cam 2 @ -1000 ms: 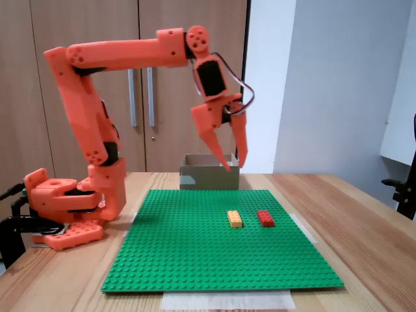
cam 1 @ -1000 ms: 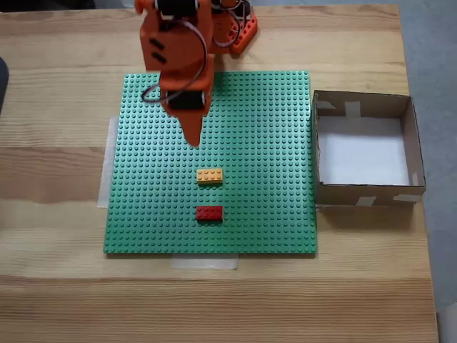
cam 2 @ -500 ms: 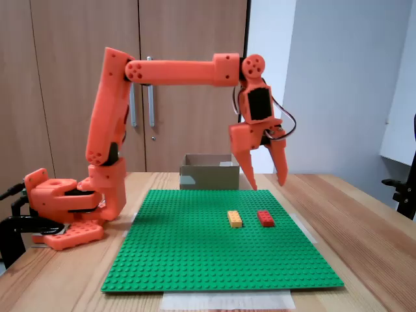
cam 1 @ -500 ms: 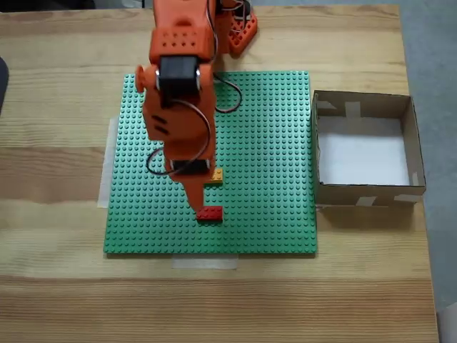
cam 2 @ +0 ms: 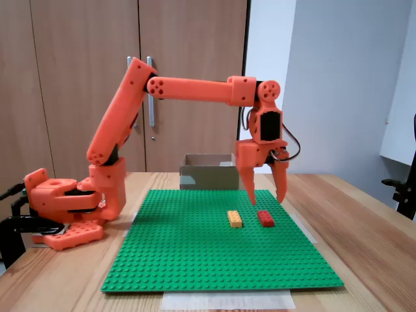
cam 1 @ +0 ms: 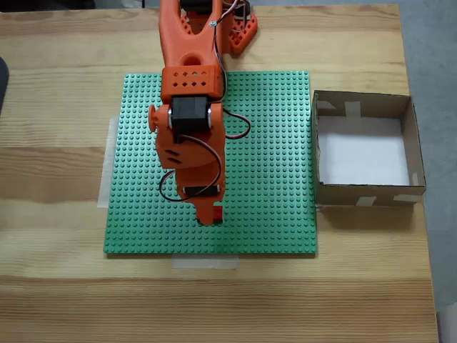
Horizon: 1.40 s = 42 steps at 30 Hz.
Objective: Pick the red lego block and put it in the box.
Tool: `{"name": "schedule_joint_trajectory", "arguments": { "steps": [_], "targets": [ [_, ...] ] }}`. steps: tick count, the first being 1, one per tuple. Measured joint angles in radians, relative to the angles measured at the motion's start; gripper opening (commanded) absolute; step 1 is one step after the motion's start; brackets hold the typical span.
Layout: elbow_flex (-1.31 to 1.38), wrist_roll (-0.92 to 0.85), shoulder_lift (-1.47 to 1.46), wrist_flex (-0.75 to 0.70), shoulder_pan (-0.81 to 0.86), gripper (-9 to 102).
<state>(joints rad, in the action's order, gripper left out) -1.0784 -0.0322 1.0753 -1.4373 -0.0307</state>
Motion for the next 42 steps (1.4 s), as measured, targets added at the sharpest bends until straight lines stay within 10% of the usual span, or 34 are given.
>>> {"name": "schedule_joint_trajectory", "arguments": {
  "steps": [28, 42],
  "targets": [
    [0.097, -0.012, -0.178, 0.023, -0.011, 24],
    [0.097, -0.026, -0.178, 0.017, 0.003, -1]
  ]
}}
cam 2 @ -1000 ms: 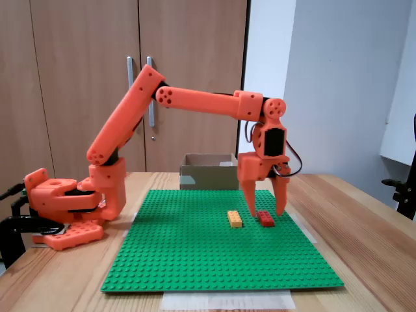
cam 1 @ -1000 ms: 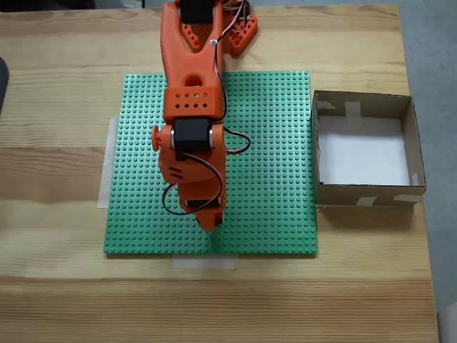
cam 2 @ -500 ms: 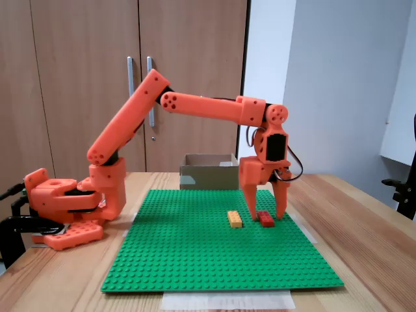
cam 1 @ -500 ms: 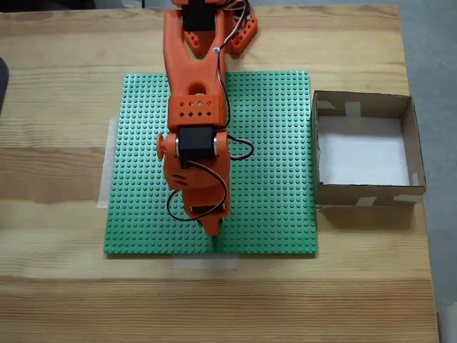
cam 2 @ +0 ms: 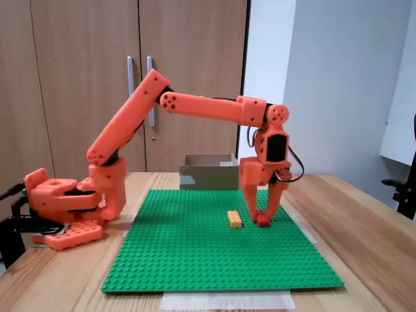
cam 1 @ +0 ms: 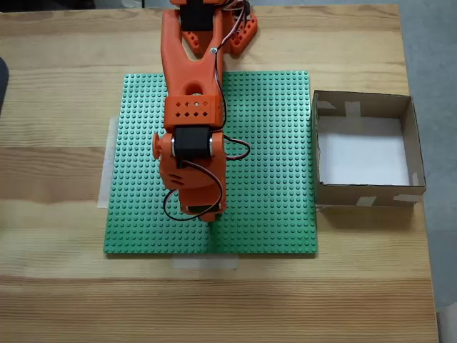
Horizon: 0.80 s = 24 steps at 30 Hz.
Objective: Pick the red lego block and put it in the box.
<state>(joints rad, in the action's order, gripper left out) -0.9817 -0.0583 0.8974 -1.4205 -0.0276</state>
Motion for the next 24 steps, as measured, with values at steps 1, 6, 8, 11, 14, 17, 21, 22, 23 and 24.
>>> {"name": "schedule_joint_trajectory", "arguments": {
  "steps": [1, 6, 8, 11, 14, 17, 21, 22, 23, 24],
  "targets": [
    [0.000, -0.003, 0.000, 0.000, 0.000, -1],
    [0.000, -0.018, 0.000, -0.008, 0.000, -1],
    [0.000, -0.018, 0.000, -0.017, -0.002, -1],
    [0.000, -0.020, 0.031, -0.020, -0.002, -1],
    [-0.026, -0.031, 0.115, -0.020, 0.008, -1],
    [-0.078, -0.038, 0.213, -0.014, 0.023, -1],
    [-0.158, -0.040, 0.416, 0.002, 0.025, -1],
    [-0.176, -0.040, 0.443, 0.002, 0.017, -1],
    [-0.209, -0.040, 0.488, -0.009, 0.005, -1],
    [-0.233, -0.041, 0.541, -0.017, -0.012, -1]
  ]
}}
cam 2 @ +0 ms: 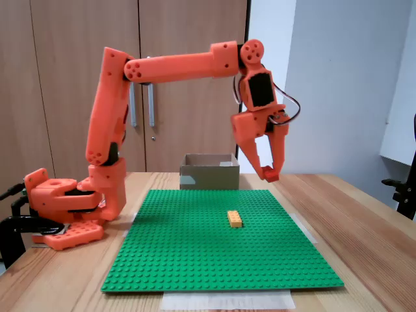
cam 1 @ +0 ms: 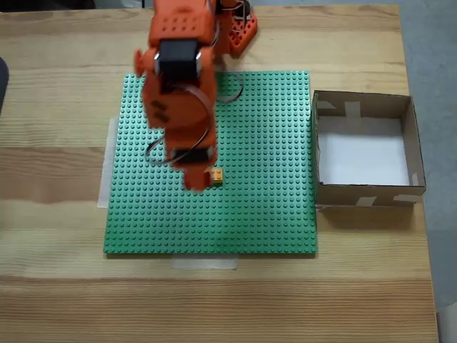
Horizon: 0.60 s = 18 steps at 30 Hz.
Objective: Pick the red lego block and put it in the box.
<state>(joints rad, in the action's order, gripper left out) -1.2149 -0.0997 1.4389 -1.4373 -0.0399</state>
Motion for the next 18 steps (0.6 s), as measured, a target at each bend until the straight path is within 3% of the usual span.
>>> {"name": "schedule_joint_trajectory", "arguments": {
  "steps": [7, 18],
  "targets": [
    [-0.026, -0.002, 0.299, -0.087, -0.152, -1],
    [-0.025, 0.058, 0.362, -0.101, -0.488, -1]
  ]
}}
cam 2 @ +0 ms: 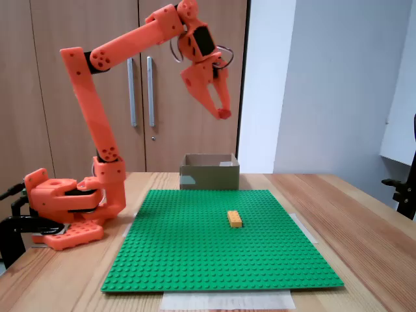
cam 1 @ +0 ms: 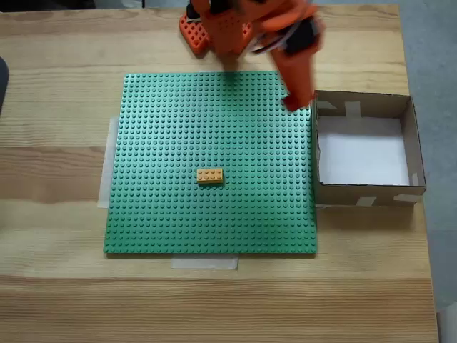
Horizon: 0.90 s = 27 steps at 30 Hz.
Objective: Pick the red lego block and put it in the box.
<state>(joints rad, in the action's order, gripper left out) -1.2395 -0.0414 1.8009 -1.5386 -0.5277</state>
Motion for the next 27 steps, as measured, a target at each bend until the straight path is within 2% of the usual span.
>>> {"name": "schedule_joint_trajectory", "arguments": {
  "steps": [11, 20, 27],
  "targets": [
    [-0.189, 0.038, -0.002, 0.190, -0.249, -1],
    [-0.371, 0.029, 0.000, 0.383, -0.291, -1],
    [-0.388, 0.029, -0.075, 0.442, -0.301, -1]
  ]
}}
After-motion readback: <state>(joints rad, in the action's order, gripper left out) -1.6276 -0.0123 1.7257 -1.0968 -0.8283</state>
